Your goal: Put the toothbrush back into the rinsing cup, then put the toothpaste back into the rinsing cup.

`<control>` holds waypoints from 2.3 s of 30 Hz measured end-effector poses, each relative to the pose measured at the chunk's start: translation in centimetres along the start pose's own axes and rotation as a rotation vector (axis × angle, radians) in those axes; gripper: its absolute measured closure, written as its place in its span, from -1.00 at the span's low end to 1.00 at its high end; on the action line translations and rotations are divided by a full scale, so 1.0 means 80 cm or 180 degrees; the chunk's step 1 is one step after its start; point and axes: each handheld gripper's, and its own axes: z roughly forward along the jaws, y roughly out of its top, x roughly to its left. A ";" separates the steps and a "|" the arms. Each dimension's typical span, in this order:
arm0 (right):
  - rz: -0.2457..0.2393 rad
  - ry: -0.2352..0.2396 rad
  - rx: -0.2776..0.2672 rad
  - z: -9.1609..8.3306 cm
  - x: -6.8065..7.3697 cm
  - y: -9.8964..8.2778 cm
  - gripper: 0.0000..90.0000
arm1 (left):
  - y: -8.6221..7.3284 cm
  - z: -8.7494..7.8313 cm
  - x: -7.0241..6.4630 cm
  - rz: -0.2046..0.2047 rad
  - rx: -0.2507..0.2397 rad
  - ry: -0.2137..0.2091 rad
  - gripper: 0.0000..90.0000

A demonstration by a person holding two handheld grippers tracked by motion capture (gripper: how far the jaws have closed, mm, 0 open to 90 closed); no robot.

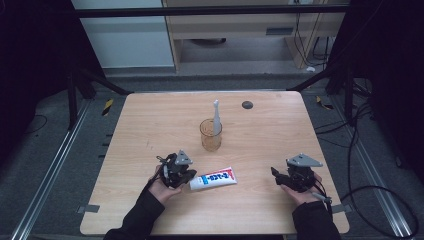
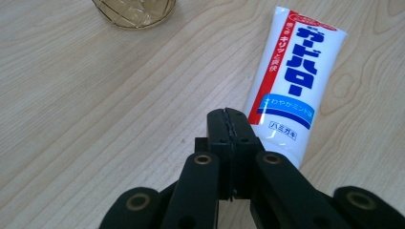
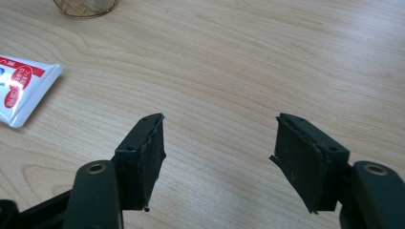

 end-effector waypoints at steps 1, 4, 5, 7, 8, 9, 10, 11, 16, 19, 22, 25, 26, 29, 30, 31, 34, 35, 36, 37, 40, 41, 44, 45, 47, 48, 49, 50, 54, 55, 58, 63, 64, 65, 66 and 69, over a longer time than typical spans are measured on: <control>0.0001 -0.0001 0.0002 0.000 0.000 0.000 -0.24 | -0.001 -0.001 -0.002 0.0000 -0.0004 0.0006 0.99; -0.0013 -0.0001 0.0003 0.000 0.000 0.000 -0.24 | -0.003 -0.003 -0.006 0.0019 0.0010 -0.0014 0.99; -0.0006 -0.0001 0.0000 0.000 0.000 0.000 -0.24 | -0.004 -0.004 -0.008 0.0005 -0.0002 -0.0007 0.99; -0.0007 -0.0003 -0.0002 0.000 0.000 0.000 -0.24 | -0.006 -0.005 -0.010 0.0004 -0.0001 -0.0018 0.99; -0.0007 -0.0003 -0.0001 0.000 0.000 0.000 -0.24 | -0.006 -0.005 -0.010 0.0012 0.0010 -0.0023 0.99; -0.0007 -0.0004 -0.0002 0.000 0.000 0.000 -0.24 | -0.007 -0.005 -0.011 0.0002 -0.0005 -0.0024 0.99; -0.0010 -0.0005 0.0002 0.000 0.000 0.000 -0.24 | -0.007 -0.005 -0.012 -0.0003 -0.0008 -0.0025 0.99; -0.0007 -0.0004 0.0002 -0.001 0.000 0.000 -0.24 | -0.007 -0.006 -0.012 0.0025 0.0025 -0.0033 0.99; -0.0009 -0.0003 0.0005 0.000 0.000 0.000 -0.24 | -0.007 -0.007 -0.013 0.0021 0.0029 -0.0041 0.99; -0.0004 -0.0004 0.0004 0.000 -0.001 0.000 -0.24 | -0.007 -0.007 -0.013 0.0000 0.0019 -0.0048 0.99; -0.0006 -0.0002 0.0009 0.000 -0.001 0.000 -0.24 | -0.009 -0.007 -0.016 -0.0001 0.0014 -0.0068 0.99; -0.0009 0.0003 0.0010 0.000 0.000 0.000 -0.24 | -0.011 -0.008 -0.021 0.0000 0.0015 -0.0075 0.99; -0.0006 0.0005 0.0010 0.000 0.000 0.000 -0.24 | -0.011 -0.008 -0.022 0.0013 0.0018 -0.0068 0.99; -0.0008 0.0009 0.0012 0.000 0.000 0.000 -0.24 | -0.010 -0.008 -0.020 0.0010 0.0027 -0.0052 0.96; -0.0007 0.0008 0.0009 0.000 0.000 0.000 -0.24 | -0.009 -0.008 -0.019 -0.0005 0.0016 -0.0055 0.91; -0.0008 0.0006 0.0004 0.000 0.000 0.000 -0.24 | -0.008 -0.010 -0.018 -0.0005 0.0001 -0.0038 0.88; 0.0006 0.0001 -0.0003 -0.001 -0.001 0.001 -0.24 | 0.000 -0.017 -0.015 -0.0025 -0.0076 -0.0002 0.81; -0.0008 -0.0008 -0.0007 -0.001 -0.002 0.001 -0.24 | 0.004 -0.019 -0.014 -0.0027 -0.0100 -0.0009 0.77; 0.0008 -0.0009 -0.0005 -0.002 -0.002 0.001 -0.24 | 0.007 -0.022 -0.014 -0.0017 -0.0117 -0.0015 0.74; 0.0011 -0.0009 -0.0011 -0.002 -0.002 0.001 -0.24 | 0.010 -0.024 -0.015 -0.0012 -0.0151 -0.0025 0.70; 0.0018 -0.0008 -0.0011 -0.002 -0.002 0.002 -0.24 | 0.020 -0.026 -0.016 0.0039 -0.0151 -0.0030 0.48; 0.0018 -0.0011 -0.0006 -0.001 -0.002 0.002 -0.24 | 0.022 -0.026 -0.016 0.0045 -0.0142 -0.0049 0.45; 0.0023 -0.0014 0.0005 -0.001 -0.002 0.003 -0.25 | 0.030 -0.023 -0.017 0.0071 -0.0071 -0.0082 0.26; 0.0014 -0.0012 0.0001 -0.001 -0.002 0.003 -0.25 | 0.032 -0.023 -0.018 0.0085 -0.0066 -0.0077 0.21; 0.0012 -0.0010 0.0002 -0.001 -0.002 0.003 -0.25 | 0.037 -0.022 -0.019 0.0083 -0.0039 -0.0111 0.14; 0.0011 -0.0007 0.0004 -0.002 -0.002 0.003 -0.25 | 0.039 -0.020 -0.020 0.0098 -0.0015 -0.0117 0.09; 0.0008 -0.0007 0.0003 -0.001 -0.002 0.003 -0.25 | 0.042 -0.019 -0.020 0.0104 0.0011 -0.0134 0.07; 0.0008 -0.0009 0.0002 -0.001 -0.002 0.003 -0.25 | 0.044 -0.018 -0.021 0.0117 0.0035 -0.0145 0.05; 0.0013 -0.0014 0.0009 0.000 -0.003 0.003 -0.25 | 0.048 -0.014 -0.022 0.0141 0.0074 -0.0149 -0.03; 0.0014 -0.0012 0.0009 -0.001 -0.003 0.003 -0.25 | 0.049 -0.014 -0.022 0.0135 0.0069 -0.0152 -0.06; 0.0004 -0.0013 0.0005 -0.001 -0.003 0.003 -0.25 | 0.051 -0.012 -0.023 0.0141 0.0073 -0.0150 -0.12; 0.0013 -0.0008 0.0016 0.000 -0.003 0.003 -0.25 | 0.059 -0.005 -0.028 0.0176 0.0110 -0.0189 -0.13; 0.0016 -0.0008 0.0016 0.000 -0.003 0.003 -0.25 | 0.060 -0.004 -0.028 0.0197 0.0133 -0.0201 -0.13; 0.0013 -0.0005 0.0010 0.000 -0.003 0.002 -0.25 | 0.061 -0.002 -0.029 0.0200 0.0133 -0.0198 -0.13; 0.0014 0.0002 0.0004 0.000 -0.004 0.003 -0.25 | 0.063 -0.001 -0.029 0.0204 0.0168 -0.0208 -0.14; 0.0011 0.0005 0.0013 0.001 -0.005 0.002 -0.25 | 0.067 0.002 -0.029 0.0202 0.0211 -0.0234 -0.13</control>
